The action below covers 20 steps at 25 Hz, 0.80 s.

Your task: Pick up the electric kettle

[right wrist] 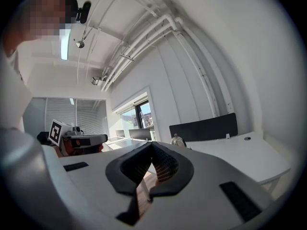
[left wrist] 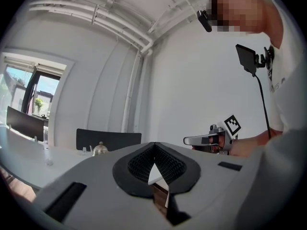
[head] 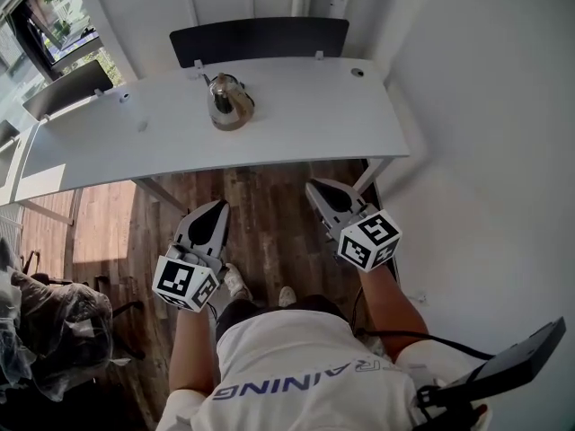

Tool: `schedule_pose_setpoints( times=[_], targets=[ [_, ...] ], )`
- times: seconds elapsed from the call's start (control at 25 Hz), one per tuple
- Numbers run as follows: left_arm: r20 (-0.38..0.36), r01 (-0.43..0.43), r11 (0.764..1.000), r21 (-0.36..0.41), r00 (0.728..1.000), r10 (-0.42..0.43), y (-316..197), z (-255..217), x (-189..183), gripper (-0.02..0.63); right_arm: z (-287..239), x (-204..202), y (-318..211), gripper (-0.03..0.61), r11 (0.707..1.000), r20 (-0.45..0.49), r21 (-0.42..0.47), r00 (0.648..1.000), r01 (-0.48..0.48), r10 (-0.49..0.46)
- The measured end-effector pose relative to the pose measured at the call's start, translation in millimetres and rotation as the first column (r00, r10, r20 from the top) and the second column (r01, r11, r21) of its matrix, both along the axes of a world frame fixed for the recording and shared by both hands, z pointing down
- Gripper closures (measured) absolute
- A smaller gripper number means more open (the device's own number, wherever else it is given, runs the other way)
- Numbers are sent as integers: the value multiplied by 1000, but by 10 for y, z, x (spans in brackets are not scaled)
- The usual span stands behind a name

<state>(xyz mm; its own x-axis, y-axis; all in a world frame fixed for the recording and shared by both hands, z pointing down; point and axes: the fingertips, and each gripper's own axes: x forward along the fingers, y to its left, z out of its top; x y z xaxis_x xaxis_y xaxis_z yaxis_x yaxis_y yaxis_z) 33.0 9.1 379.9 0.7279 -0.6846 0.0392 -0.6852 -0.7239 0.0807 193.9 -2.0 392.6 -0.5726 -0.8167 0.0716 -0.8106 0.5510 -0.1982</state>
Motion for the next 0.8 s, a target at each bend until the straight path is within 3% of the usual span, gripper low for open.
schedule_pose_setpoints(
  times=[0.4, 0.8],
  targets=[
    [-43, -6, 1000, -22, 999, 5, -622, 152, -325, 601, 57, -316, -583, 574, 1000, -42, -13, 999, -6, 6],
    [-53, -21, 998, -52, 998, 18, -1939, 332, -1027, 601, 191, -1032, -1854, 574, 999, -56, -47, 998, -27, 24]
  ],
)
